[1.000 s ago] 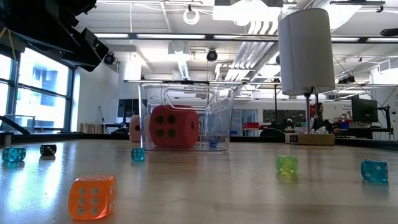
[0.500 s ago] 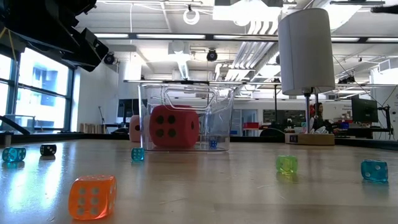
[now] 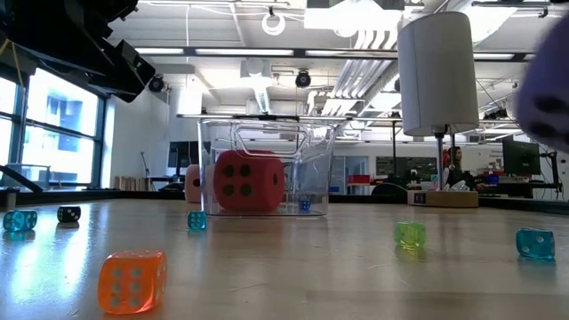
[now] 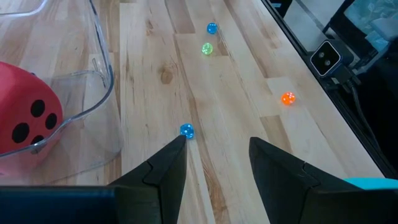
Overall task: Pick & Place Dice
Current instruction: Put the large purple die into the transparent bin
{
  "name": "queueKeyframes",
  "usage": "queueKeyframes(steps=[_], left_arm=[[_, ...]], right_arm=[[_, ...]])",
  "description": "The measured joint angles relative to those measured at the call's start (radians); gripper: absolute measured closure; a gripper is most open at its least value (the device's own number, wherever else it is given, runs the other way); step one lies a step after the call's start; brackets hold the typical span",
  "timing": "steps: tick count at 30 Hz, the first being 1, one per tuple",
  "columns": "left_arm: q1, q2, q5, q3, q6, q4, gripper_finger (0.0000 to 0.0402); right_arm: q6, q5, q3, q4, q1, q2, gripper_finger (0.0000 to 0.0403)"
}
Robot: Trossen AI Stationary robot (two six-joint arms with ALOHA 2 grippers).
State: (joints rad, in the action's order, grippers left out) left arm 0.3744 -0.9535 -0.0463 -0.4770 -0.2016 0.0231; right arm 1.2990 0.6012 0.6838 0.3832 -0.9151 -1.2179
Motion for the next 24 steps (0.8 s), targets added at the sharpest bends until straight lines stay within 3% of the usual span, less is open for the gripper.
queueKeyframes(steps=[5, 13, 18, 24], left_arm=[[0.000, 0.000, 0.000, 0.000, 0.001, -0.001, 0.0234], [0.000, 0.000, 0.000, 0.000, 0.012, 0.000, 0.0234], [0.000, 0.000, 0.000, 0.000, 0.013, 0.000, 0.0234], [0.000, 0.000, 0.000, 0.000, 0.027, -0.001, 0.0234]], right_arm=[[-0.372, -0.044, 0.000, -0.217, 0.148, 0.000, 0.0003], [-0.928, -0.388, 0.000, -0.615, 0.471, 0.000, 0.0003], [-1.058, -0.571, 0.002, -0.724, 0.643, -0.021, 0.0003], [-1.106, -0.682, 0.048, -0.737, 0.765, -0.145, 0.0003]])
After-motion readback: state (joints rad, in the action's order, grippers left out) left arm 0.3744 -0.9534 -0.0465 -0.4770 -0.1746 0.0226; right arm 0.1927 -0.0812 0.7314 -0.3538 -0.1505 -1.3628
